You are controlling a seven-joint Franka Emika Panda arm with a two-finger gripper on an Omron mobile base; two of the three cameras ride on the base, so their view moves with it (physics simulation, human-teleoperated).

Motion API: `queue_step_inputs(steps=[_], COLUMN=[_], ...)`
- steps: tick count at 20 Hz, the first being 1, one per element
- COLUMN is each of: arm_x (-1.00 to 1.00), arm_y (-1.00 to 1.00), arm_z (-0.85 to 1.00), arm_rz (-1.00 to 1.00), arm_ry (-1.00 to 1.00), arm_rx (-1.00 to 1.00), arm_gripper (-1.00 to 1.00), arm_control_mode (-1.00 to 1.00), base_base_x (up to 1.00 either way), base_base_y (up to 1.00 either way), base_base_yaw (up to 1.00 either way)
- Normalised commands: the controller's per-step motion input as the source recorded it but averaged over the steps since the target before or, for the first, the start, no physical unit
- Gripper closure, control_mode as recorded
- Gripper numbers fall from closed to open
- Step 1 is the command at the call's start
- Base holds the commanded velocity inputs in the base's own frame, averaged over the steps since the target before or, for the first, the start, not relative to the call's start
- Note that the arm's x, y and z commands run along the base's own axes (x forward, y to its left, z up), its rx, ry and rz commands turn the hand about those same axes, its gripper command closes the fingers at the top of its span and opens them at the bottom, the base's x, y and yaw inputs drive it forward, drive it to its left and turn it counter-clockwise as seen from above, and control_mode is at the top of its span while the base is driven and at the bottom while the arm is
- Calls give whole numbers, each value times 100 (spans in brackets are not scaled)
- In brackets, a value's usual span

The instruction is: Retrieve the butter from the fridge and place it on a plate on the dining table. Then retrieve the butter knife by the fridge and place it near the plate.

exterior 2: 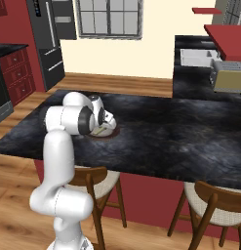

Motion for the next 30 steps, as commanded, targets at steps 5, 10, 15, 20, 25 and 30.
queue_step_inputs(steps=[5, 10, 15, 20, 25, 30], arm_x=[3, 3, 1, 0, -8, -65], arm_y=[0, 1, 0, 0, 0, -13], arm_z=[-6, 0, 0, 0, 27, 91], arm_rz=[0, 0, 0, 0, 0, 0], arm_ry=[0, 0, 0, 0, 4, 9], arm_rx=[0, 0, 0, 0, 0, 0], arm_gripper=[100, -100, -100, -100, -100, -100], arm_control_mode=[-100, -100, -100, -100, -100, -100], base_base_x=[0, 0, 0, 0, 0, 0], base_base_y=[0, 0, 0, 0, 0, 0], base_base_yaw=[0, 0, 0, 0, 0, 0])
